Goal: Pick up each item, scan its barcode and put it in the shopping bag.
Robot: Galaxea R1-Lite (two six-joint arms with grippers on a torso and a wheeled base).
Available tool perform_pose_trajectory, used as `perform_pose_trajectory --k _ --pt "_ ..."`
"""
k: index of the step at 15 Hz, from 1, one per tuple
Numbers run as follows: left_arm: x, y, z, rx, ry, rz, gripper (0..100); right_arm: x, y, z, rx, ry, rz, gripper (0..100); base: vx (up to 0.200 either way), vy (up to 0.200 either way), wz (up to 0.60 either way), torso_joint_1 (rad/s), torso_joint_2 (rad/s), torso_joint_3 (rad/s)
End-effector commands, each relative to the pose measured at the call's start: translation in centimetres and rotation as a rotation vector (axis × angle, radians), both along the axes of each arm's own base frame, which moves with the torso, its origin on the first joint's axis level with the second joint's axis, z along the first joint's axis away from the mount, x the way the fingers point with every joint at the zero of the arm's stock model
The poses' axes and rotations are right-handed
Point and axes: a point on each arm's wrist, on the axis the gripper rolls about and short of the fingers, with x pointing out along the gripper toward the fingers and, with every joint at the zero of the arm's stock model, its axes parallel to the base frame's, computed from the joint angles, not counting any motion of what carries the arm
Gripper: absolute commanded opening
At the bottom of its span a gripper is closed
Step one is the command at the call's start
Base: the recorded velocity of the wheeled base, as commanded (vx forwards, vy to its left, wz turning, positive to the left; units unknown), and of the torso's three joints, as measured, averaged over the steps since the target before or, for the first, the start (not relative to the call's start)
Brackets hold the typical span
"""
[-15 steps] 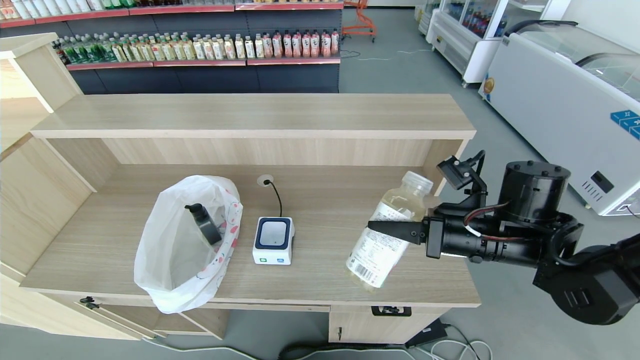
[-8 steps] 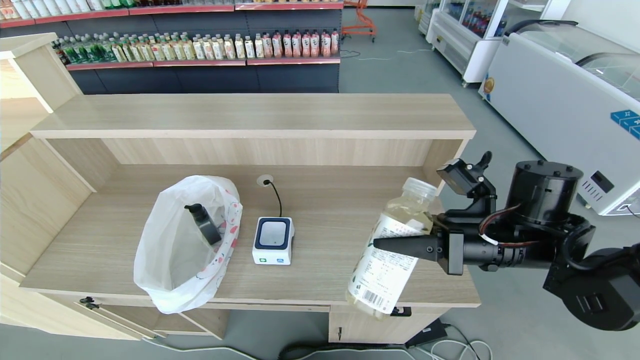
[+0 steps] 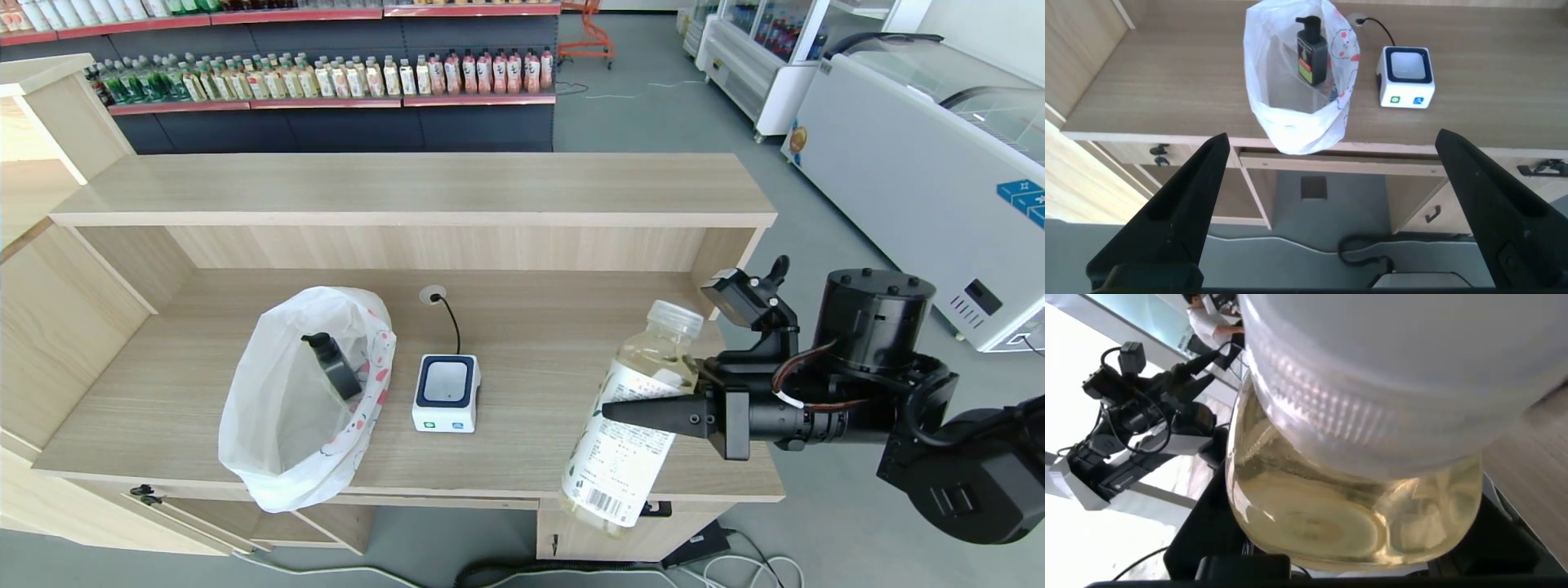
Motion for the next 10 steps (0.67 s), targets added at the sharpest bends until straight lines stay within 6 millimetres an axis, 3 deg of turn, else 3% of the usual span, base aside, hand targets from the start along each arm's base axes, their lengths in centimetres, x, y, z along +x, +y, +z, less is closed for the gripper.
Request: perform_pose_trajectory --k 1,10 --pt "0.00 0.00 0.00 0.000 0.000 0.000 100 -0.08 0.27 0.02 0.001 -0.001 0.009 0 0.000 0.000 0.00 0.000 0.00 0.000" --pt "0.00 0.00 0.00 0.000 0.000 0.000 100 -0.48 0.83 -0.50 -0.010 0.008 0.031 0 0.000 0.000 0.00 0.000 0.00 0.000"
